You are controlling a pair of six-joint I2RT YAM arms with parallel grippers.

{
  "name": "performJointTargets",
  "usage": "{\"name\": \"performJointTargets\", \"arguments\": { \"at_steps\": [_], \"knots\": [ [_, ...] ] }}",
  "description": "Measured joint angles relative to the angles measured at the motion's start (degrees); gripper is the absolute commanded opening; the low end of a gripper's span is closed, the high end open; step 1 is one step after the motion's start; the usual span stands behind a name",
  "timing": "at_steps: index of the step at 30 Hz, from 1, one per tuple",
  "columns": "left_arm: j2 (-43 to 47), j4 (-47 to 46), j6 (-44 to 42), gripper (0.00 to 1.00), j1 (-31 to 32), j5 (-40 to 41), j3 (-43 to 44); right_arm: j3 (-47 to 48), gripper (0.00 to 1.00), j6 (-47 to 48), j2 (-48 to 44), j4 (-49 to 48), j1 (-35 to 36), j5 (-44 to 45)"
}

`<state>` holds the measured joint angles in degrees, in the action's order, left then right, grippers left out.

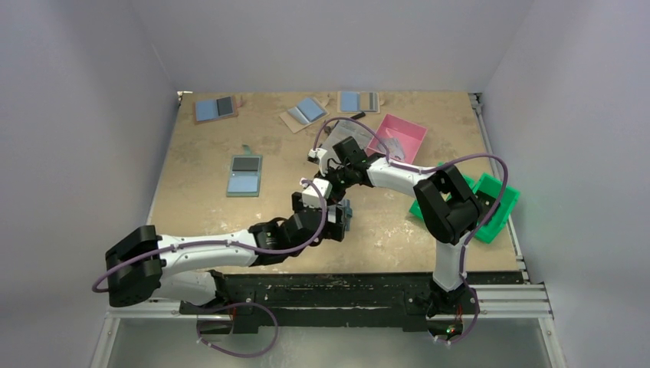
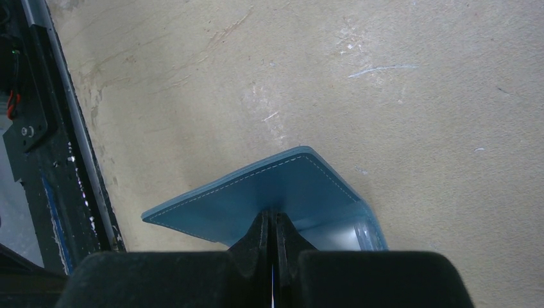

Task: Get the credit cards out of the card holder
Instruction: Remove the credit card from the card holder.

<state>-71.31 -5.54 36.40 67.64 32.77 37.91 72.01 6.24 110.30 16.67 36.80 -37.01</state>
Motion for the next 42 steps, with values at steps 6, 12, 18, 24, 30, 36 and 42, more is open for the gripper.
{"name": "performJointTargets", "arguments": {
  "at_steps": [6, 12, 18, 24, 30, 36, 42],
  "knots": [
    [-8.7, 7.1, -0.2, 0.81, 0.9, 1.5, 7.3, 0.0, 0.02, -0.3, 0.0, 0.0, 0.0, 0.0],
    [-16.9, 13.8, -1.2, 0.70, 2.1, 3.8, 14.9, 0.0, 0.02, -0.3, 0.0, 0.0, 0.0, -0.1],
    [-22.5, 19.9, -1.4, 0.63, 2.1, 6.0, 19.9, 0.0, 0.02, -0.3, 0.0, 0.0, -0.1, -0.4],
    [-25.5, 24.4, -0.9, 0.58, 2.2, 7.4, 22.0, 0.0, 0.02, -0.3, 0.0, 0.0, -0.1, -0.7],
    [-27.8, 26.3, -0.1, 0.56, 2.2, 8.4, 24.0, 0.0, 0.02, -0.3, 0.0, 0.0, -0.1, -1.1],
    [-30.2, 27.6, 0.0, 0.55, 2.2, 9.7, 25.3, 0.0, 0.02, -0.3, 0.0, 0.0, -0.1, -1.4],
    [-32.2, 28.4, 0.0, 0.51, 2.2, 11.5, 26.8, 0.0, 0.02, -0.3, 0.0, 0.0, -0.1, -1.5]
  ]
}}
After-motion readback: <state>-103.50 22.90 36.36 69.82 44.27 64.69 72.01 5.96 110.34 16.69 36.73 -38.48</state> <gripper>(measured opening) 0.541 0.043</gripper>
